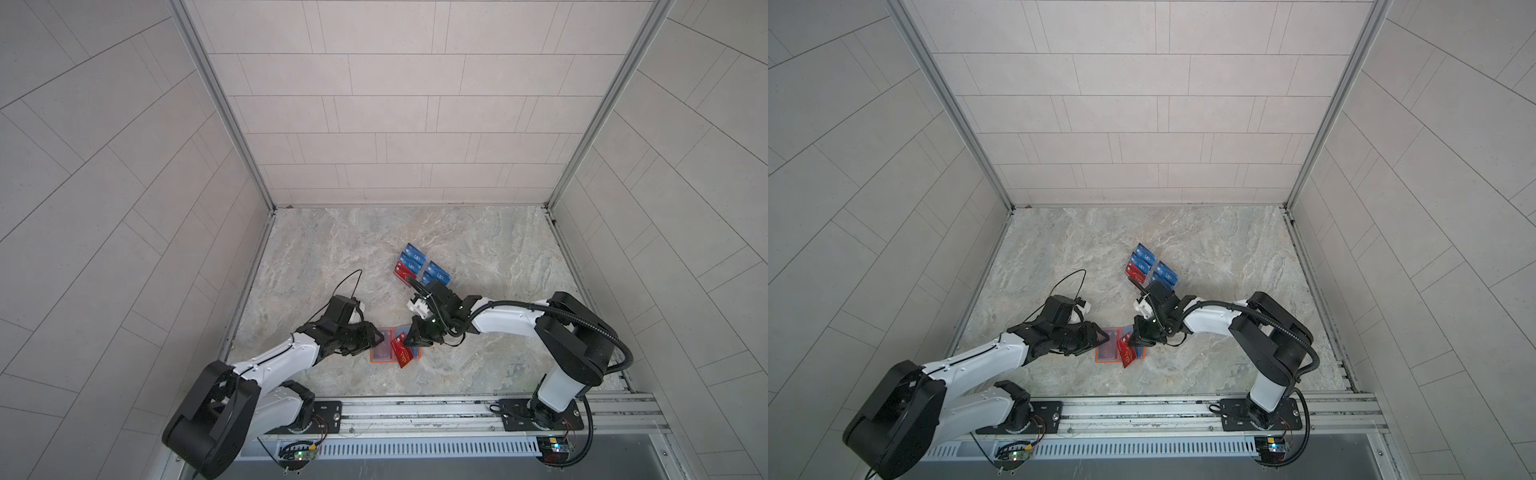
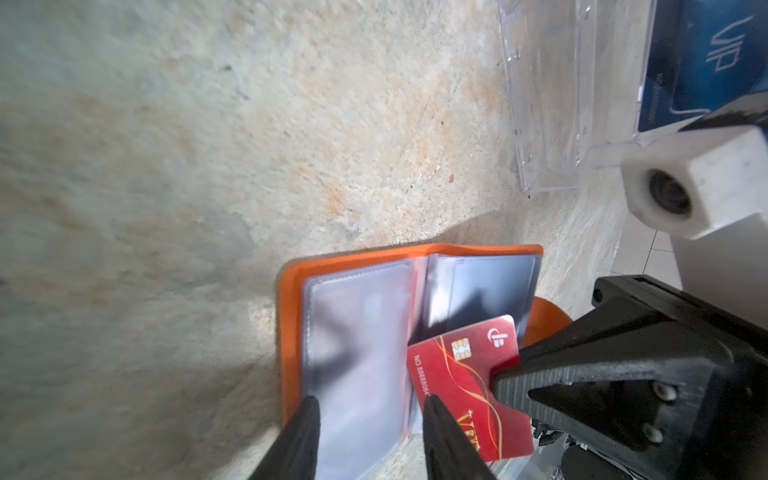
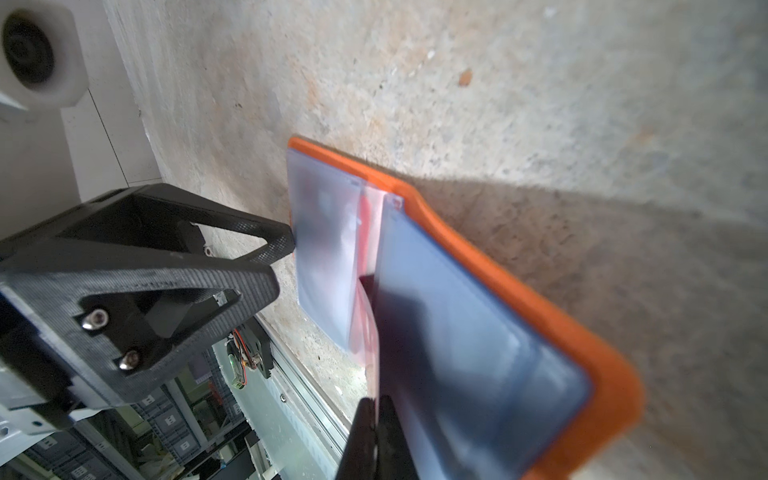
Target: Put the credit cards into the card holder
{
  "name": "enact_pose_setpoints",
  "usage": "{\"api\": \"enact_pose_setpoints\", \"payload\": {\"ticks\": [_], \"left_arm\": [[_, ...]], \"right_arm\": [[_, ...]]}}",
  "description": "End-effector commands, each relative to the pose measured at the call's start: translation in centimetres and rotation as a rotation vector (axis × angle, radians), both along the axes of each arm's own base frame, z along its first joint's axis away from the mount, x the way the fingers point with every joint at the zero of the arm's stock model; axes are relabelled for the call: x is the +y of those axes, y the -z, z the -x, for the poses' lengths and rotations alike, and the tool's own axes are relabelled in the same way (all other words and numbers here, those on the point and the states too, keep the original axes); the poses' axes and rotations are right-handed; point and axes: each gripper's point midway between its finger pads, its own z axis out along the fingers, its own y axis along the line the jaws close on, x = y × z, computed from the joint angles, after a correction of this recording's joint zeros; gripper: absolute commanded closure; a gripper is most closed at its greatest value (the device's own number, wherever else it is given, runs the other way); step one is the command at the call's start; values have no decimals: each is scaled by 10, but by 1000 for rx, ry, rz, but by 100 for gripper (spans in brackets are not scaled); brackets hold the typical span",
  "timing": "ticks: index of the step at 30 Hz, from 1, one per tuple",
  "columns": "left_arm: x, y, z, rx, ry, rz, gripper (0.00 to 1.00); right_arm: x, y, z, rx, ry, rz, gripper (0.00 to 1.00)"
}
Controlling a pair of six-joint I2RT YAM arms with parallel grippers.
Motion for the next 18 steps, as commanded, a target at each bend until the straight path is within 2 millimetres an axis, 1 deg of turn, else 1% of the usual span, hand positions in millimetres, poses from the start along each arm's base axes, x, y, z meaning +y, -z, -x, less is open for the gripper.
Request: {"api": "enact_pose_setpoints", "payload": {"ticks": [1, 12, 18], "left_arm": [[3, 4, 6, 7, 10, -20, 54], [4, 4, 7, 7, 8, -20, 55], [4, 4, 7, 7, 9, -21, 55]], "right_arm": [[0, 3, 2, 25, 5, 29, 100], [14, -1, -11, 6, 26, -15, 100], [17, 4, -16, -6, 33, -12, 100]]}}
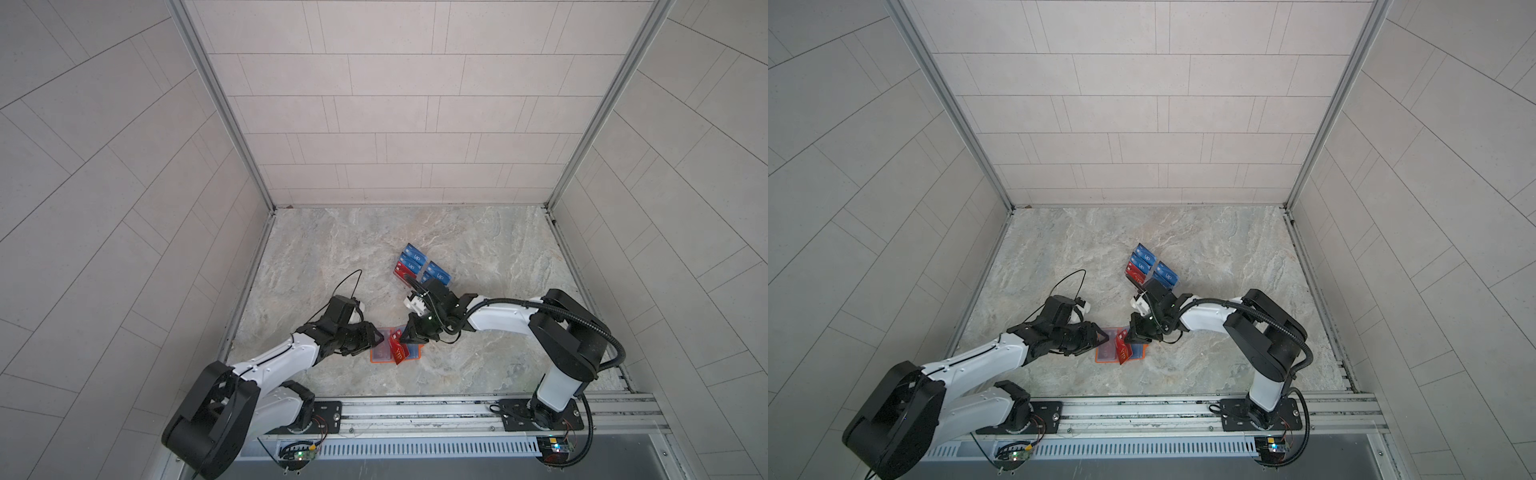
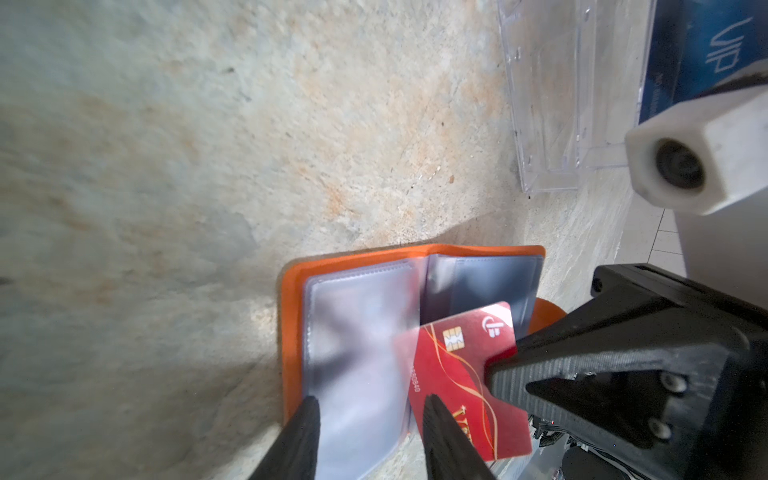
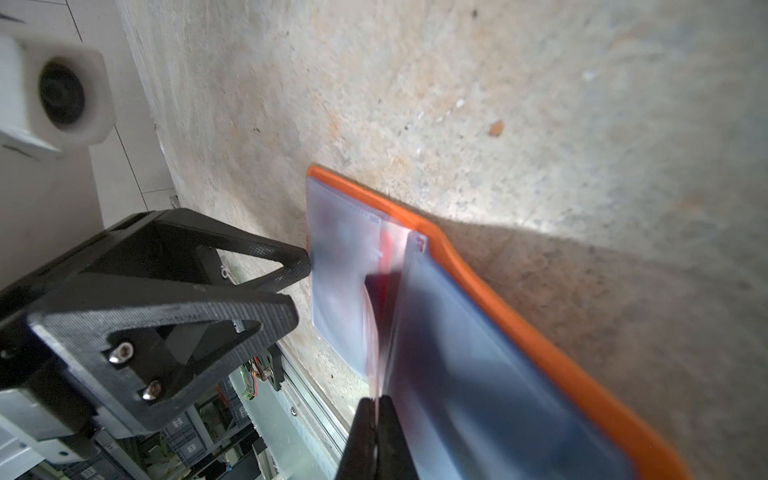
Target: Put the credit cards into the card holder
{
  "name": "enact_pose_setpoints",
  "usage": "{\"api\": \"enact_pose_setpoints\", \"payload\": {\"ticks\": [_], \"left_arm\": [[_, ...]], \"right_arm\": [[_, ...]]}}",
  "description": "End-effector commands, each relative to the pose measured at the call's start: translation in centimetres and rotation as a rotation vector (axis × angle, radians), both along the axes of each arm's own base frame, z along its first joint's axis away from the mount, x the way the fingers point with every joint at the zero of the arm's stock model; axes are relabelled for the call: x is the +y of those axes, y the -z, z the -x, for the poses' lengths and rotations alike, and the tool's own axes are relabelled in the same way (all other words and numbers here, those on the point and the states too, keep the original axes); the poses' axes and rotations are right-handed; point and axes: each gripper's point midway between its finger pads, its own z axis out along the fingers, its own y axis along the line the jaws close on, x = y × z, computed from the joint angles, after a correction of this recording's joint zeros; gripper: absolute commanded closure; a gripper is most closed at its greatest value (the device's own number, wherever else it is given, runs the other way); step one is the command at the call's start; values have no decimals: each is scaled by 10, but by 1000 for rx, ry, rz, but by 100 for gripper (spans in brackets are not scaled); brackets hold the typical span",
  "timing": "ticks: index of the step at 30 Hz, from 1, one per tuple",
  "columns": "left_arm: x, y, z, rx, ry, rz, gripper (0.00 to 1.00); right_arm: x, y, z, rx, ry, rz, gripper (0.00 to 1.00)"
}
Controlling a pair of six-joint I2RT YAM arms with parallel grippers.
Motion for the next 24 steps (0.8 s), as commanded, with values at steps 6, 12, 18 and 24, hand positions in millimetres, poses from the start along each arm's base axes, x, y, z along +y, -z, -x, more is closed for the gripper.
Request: {"api": "enact_pose_setpoints", "payload": {"ticks": [6, 12, 18, 24], "left_arm": [[4, 6, 9, 12, 10, -19, 55], [5, 7, 10, 16, 9, -22, 55], [5, 7, 10, 20, 11, -23, 55], [5, 7, 11, 20, 12, -23, 55]], "right_arm": [[4, 13, -11, -23, 47, 24, 100], [-3, 21, -16, -55, 80, 54, 100], [0, 27, -20, -56, 114, 31, 100], [-3, 32, -24, -75, 139, 47, 100]]}}
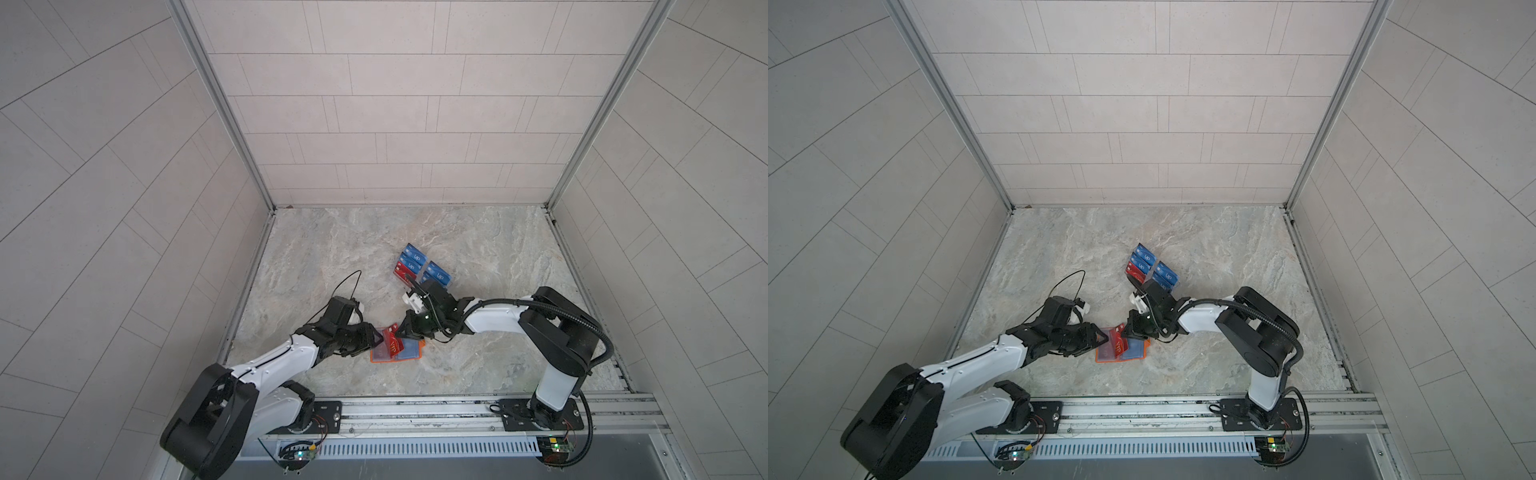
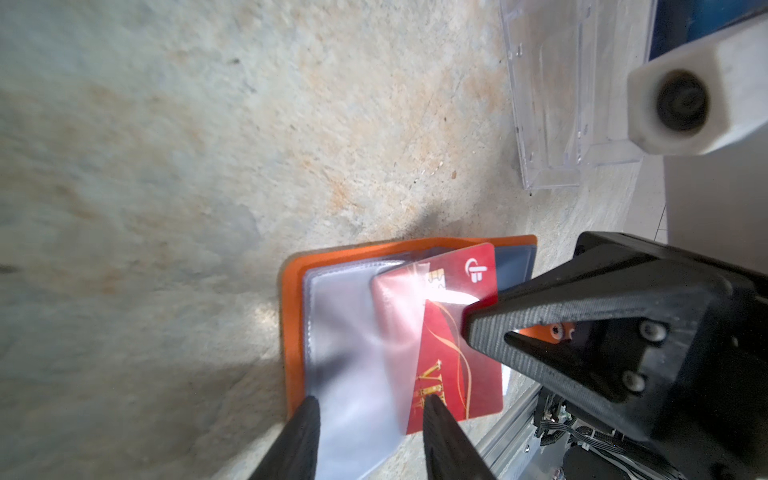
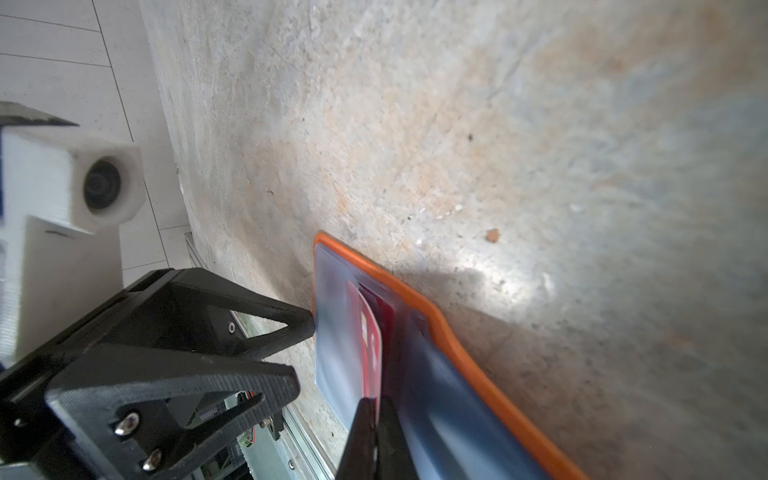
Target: Put the credit cards into the card holder
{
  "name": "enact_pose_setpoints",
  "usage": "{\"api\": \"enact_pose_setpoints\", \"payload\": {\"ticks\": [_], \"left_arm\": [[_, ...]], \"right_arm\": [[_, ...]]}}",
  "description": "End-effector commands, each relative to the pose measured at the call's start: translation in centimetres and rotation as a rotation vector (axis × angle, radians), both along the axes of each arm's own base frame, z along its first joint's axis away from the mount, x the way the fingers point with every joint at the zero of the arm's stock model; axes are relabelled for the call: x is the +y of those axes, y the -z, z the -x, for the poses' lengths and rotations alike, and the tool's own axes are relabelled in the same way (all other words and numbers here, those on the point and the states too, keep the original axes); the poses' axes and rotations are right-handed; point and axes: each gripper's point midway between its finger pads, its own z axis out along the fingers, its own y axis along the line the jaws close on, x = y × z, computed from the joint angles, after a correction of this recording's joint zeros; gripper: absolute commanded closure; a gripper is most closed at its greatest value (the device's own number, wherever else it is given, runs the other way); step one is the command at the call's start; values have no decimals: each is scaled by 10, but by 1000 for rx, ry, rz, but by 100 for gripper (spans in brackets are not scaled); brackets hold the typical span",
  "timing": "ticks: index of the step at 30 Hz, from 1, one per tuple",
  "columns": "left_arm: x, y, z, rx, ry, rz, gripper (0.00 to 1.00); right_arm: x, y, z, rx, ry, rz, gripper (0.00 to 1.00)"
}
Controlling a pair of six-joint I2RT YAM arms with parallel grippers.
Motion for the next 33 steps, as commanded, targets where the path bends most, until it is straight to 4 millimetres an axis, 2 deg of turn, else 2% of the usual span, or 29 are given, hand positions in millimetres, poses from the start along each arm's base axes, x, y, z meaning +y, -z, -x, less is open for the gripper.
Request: {"api": "enact_pose_setpoints", "payload": {"ticks": [1, 9, 17, 19, 22, 24, 27, 30, 33], "left_arm": [[4, 7, 9, 22, 12, -25, 54], [4, 7, 10, 28, 12, -23, 55], [4, 8, 8, 27, 8, -24, 55], [3, 8, 8, 28, 9, -22, 55], [3, 5, 6, 23, 2, -20, 55], [4, 2, 3, 15, -14, -27, 57], [8, -17, -6, -46, -53, -27, 55], [11, -30, -9, -68, -43, -47, 54], [11, -31, -8, -55, -25, -61, 58]], "right_arm": [[-12, 23, -2, 13, 64, 76, 100], [-4, 26, 0, 8, 73, 66, 100], [-4, 24, 9, -24, 54, 109, 99], [-5, 25, 13, -30, 28, 135, 87], [-12, 23, 18, -45, -4, 182, 77], [-18, 23, 20, -55, -23, 214, 75], [-26, 23, 23, -65, -47, 261, 73], [-25, 20, 24, -64, -51, 248, 73], [-20, 18, 25, -65, -66, 243, 72]]}}
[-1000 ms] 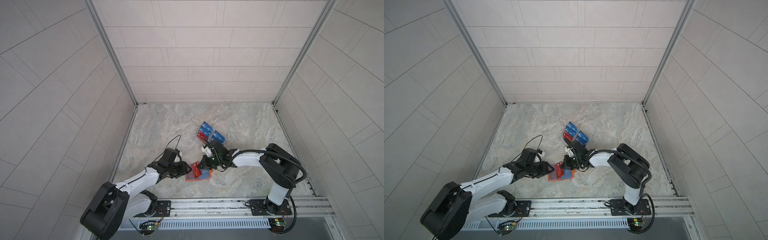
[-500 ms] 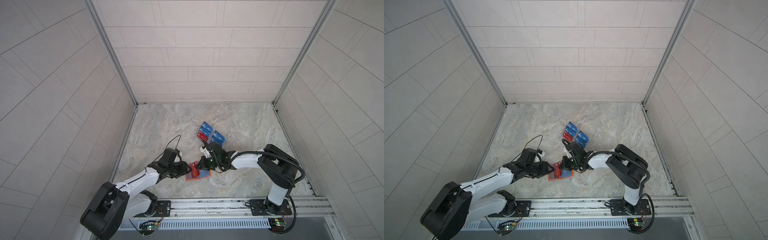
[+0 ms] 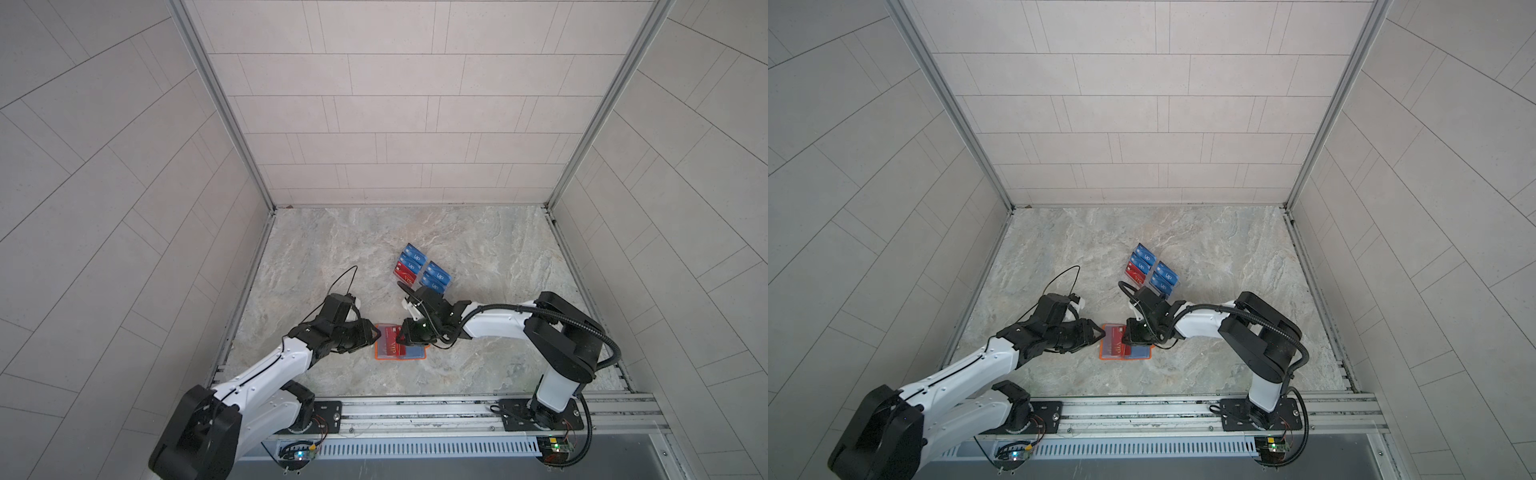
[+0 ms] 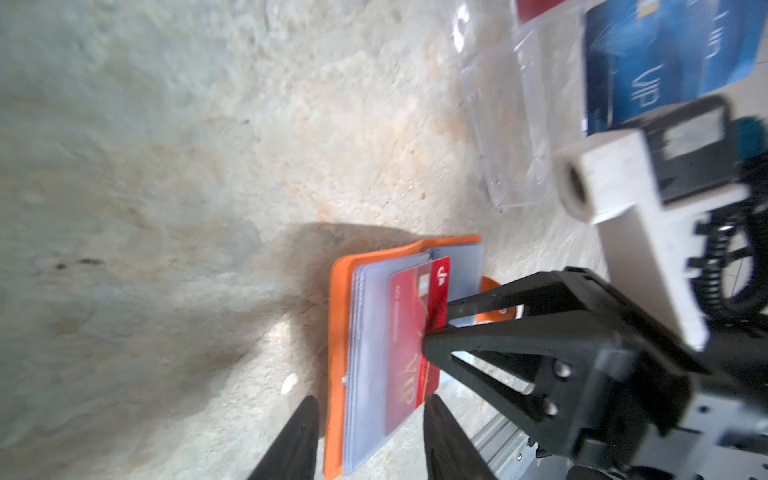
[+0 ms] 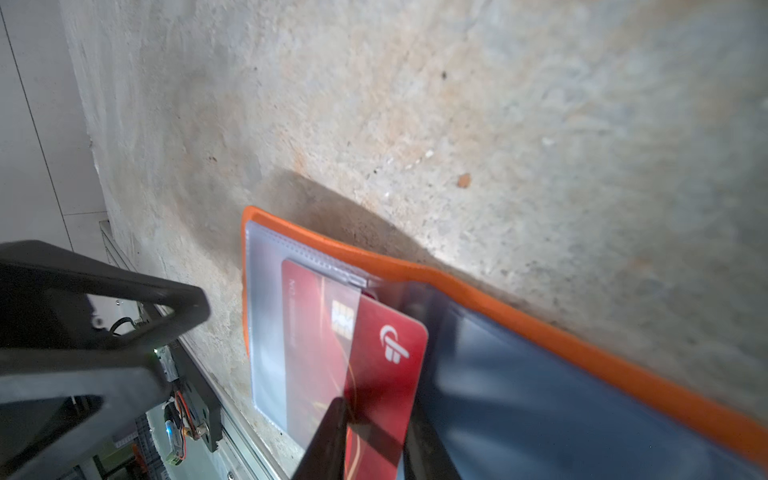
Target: Put the credit cards into the card holder
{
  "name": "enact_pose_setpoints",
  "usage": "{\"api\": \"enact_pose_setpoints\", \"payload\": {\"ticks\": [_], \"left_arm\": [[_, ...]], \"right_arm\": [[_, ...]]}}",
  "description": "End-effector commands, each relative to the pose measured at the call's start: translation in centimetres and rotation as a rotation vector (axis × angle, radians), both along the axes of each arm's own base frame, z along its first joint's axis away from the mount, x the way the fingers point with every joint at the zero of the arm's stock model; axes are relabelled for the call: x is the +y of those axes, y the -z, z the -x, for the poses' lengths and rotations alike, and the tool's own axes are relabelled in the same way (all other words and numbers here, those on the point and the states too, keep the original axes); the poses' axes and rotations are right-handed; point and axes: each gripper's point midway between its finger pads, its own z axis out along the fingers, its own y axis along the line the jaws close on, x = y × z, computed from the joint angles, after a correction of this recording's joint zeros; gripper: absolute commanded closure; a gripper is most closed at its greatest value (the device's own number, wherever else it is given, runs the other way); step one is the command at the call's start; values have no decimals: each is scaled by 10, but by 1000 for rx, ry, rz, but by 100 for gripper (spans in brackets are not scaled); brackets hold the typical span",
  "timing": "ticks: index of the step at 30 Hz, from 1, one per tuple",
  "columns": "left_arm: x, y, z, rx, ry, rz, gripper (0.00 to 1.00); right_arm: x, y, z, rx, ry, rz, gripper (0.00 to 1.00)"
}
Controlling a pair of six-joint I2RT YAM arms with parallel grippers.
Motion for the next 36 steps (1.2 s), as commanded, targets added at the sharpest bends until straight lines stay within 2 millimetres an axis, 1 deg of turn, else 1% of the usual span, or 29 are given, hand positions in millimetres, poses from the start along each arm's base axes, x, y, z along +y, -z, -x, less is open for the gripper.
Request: {"api": "enact_pose_setpoints", "payload": {"ticks": [1, 7, 10, 16, 18, 19, 23, 27, 32, 34, 36], "left_arm": [[6, 2, 2, 20, 11, -49, 61], [8, 16, 3, 49, 16, -84, 78], [8, 20, 3, 53, 24, -90, 82], [1, 29, 7, 62, 48, -72, 82], [-1, 30, 5, 60, 42, -56, 82], [-9, 31, 11, 61, 75, -56, 82], [-13, 33, 12, 57, 83, -46, 83], [-12, 35, 12, 55, 81, -44, 83], [-9, 35, 13, 52, 72, -54, 80], [-4, 33, 12, 43, 54, -72, 79], [8, 34, 11, 43, 29, -122, 77]], "right_arm": [[-11, 7, 8, 13, -13, 81, 72], [-7, 2, 11, 7, -34, 87, 68], [-4, -1, 11, 16, -28, 76, 67], [5, -6, 12, 19, -27, 65, 67], [10, -6, 14, 19, -35, 67, 67], [11, -6, 14, 19, -35, 66, 67], [19, -7, 15, 19, -35, 58, 66], [22, -5, 15, 11, -39, 79, 66], [21, -4, 11, -37, -51, 144, 66], [20, -5, 10, -53, -60, 167, 66], [18, -6, 11, -62, -71, 187, 66]]}}
